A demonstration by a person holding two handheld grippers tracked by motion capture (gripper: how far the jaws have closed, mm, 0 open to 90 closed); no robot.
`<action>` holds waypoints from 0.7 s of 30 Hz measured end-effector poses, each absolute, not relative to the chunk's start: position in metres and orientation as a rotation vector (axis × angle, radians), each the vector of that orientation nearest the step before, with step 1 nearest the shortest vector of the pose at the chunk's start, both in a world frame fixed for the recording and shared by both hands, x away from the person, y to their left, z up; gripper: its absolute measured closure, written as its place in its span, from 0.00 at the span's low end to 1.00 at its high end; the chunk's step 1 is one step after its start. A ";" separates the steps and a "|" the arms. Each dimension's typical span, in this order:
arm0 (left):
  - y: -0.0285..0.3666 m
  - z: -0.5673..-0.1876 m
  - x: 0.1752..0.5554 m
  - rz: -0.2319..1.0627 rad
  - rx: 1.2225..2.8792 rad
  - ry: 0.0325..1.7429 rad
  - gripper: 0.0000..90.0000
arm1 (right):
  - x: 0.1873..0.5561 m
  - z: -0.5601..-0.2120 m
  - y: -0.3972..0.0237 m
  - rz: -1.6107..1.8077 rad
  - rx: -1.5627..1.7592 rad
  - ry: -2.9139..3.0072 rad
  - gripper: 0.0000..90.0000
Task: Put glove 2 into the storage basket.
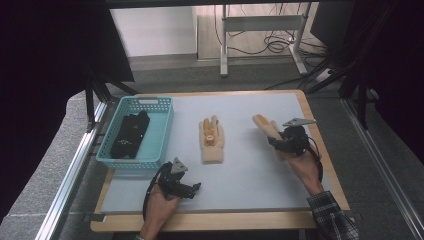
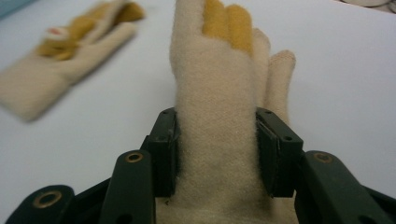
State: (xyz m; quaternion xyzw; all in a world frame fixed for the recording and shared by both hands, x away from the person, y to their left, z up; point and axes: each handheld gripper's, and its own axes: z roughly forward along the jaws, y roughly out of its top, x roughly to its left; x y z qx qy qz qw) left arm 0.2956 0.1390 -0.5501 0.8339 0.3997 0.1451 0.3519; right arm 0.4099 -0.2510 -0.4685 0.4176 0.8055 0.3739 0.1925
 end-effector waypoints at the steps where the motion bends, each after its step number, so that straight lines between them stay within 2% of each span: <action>1: 0.139 -0.550 0.296 0.376 2.158 1.034 0.03 | 0.404 -0.467 -0.247 1.061 1.155 2.271 0.60; 7: 0.139 -0.550 0.296 0.377 2.160 1.032 0.03 | 0.371 -0.467 -0.218 1.081 1.057 2.341 0.59; 15: 0.139 -0.550 0.295 0.377 2.158 1.033 0.03 | 0.353 -0.501 -0.192 1.035 1.024 2.426 0.56; 21: 0.139 -0.550 0.295 0.377 2.158 1.033 0.03 | 0.345 -0.511 -0.187 1.047 0.994 2.476 0.40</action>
